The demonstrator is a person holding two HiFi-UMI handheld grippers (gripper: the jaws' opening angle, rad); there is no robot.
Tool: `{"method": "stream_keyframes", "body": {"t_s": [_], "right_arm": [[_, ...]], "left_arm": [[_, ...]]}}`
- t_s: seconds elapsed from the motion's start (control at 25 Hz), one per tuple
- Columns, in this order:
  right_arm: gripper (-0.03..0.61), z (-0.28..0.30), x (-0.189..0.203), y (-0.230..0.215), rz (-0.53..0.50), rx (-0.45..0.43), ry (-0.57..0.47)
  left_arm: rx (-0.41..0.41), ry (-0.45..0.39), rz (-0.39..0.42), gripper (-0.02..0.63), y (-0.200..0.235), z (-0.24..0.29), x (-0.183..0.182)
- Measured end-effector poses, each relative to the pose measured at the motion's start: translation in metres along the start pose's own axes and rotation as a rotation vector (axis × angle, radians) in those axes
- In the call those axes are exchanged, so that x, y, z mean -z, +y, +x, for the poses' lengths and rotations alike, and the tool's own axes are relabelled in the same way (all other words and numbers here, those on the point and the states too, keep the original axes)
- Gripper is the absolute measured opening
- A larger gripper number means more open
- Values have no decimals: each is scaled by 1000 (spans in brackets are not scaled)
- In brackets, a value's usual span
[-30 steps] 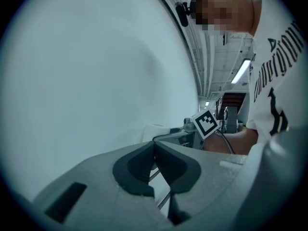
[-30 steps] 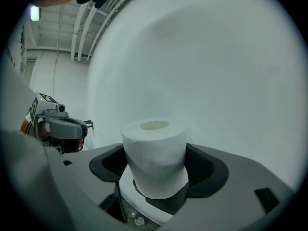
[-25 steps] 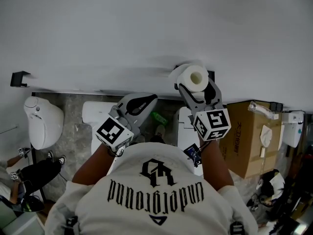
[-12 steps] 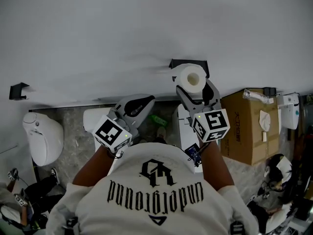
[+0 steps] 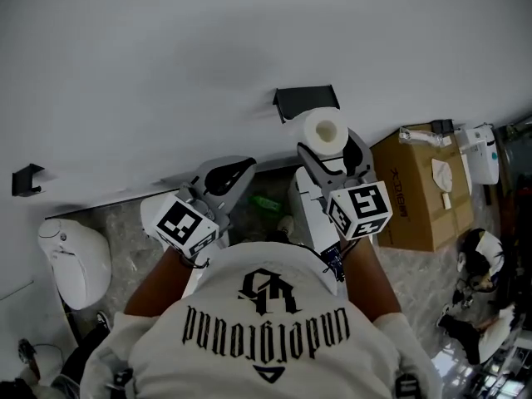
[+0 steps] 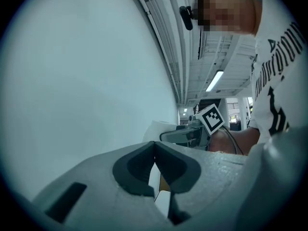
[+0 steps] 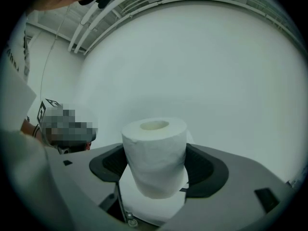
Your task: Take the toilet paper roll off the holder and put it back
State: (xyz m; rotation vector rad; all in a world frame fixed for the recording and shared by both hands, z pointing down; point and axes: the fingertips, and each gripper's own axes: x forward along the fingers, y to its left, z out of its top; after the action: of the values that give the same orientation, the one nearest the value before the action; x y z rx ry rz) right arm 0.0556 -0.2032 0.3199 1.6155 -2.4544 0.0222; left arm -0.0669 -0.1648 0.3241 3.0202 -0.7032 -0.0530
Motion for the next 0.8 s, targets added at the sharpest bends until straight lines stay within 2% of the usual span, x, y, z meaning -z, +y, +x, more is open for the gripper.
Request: {"method": "stream_keyframes", "body": {"t_s": [0.2, 0.44, 0.8], "right_arm": [[331, -12, -3, -8, -12, 12, -13], [331, -20, -2, -37, -23, -13, -24], [331, -6, 7, -88, 2, -111, -36]], "left_arm": [[10, 0, 18, 14, -9, 8, -2], [-16, 5, 29, 14, -17, 38, -5], [-132, 16, 34, 14, -9, 82, -3]]}}
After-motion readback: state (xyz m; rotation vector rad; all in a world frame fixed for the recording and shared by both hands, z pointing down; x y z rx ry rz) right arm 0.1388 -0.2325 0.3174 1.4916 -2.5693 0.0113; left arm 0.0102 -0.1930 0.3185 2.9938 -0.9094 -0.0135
